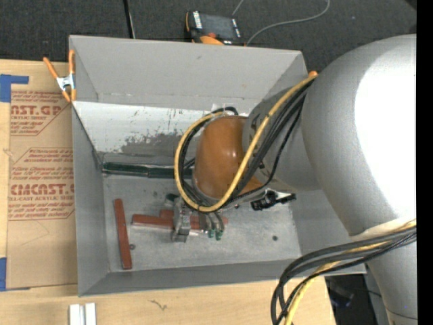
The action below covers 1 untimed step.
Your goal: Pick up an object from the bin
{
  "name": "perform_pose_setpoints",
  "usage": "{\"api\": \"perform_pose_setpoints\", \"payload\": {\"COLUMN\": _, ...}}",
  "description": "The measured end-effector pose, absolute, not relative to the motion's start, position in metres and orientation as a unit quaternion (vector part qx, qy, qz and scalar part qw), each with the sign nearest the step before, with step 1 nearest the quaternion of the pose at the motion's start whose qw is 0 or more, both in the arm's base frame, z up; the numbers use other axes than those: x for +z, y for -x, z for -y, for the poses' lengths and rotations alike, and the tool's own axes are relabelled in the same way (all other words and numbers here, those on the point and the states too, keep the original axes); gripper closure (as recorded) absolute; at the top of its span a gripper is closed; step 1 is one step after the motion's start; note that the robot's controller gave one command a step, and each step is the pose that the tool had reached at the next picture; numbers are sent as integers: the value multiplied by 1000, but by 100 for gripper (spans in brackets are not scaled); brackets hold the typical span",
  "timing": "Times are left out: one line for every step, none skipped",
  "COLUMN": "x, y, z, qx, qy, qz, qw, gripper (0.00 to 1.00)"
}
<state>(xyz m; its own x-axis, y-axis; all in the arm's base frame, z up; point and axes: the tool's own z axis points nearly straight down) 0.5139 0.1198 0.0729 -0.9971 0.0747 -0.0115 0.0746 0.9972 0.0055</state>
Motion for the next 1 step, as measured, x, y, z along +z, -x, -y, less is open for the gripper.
{"api": "perform_pose_setpoints", "payload": {"x": 70, "y": -511, "z": -119, "qx": 1, "qy": -37, "qz": -999, "qw": 0, "gripper": 0}}
